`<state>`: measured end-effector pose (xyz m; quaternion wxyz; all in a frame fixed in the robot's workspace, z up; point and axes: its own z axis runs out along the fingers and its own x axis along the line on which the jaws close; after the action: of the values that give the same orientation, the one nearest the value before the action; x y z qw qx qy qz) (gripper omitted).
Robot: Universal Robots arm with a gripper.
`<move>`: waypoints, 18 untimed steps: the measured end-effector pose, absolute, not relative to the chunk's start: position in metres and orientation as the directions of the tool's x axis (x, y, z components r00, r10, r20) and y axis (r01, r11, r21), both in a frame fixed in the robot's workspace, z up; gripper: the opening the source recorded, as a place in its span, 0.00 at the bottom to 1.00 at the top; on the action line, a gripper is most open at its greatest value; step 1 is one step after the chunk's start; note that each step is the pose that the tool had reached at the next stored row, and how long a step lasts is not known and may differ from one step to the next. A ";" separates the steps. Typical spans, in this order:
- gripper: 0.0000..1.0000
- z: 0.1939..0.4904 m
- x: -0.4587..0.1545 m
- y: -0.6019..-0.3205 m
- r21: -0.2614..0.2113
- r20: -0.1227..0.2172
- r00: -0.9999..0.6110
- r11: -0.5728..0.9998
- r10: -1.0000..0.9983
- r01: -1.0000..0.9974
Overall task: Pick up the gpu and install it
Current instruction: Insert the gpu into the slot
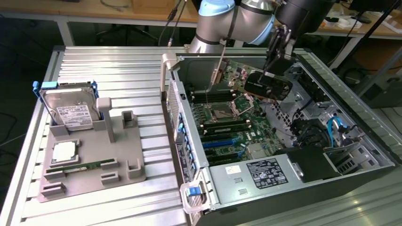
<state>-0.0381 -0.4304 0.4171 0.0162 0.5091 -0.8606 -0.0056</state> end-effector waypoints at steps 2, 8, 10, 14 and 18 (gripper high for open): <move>0.27 0.417 -0.038 -0.430 0.026 0.022 -0.448 0.448 -0.894 -0.893; 0.27 0.417 -0.038 -0.429 0.026 0.022 -0.349 0.350 -0.937 -0.937; 0.27 0.417 -0.038 -0.429 0.026 0.022 -0.348 0.349 -0.937 -0.937; 0.27 0.413 -0.038 -0.429 0.010 0.016 -0.272 0.272 -0.962 -0.962; 0.27 0.410 -0.038 -0.429 0.009 0.016 -0.213 0.213 -0.977 -0.977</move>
<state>-0.0381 -0.4293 0.4102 0.0094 0.6273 -0.7787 0.0015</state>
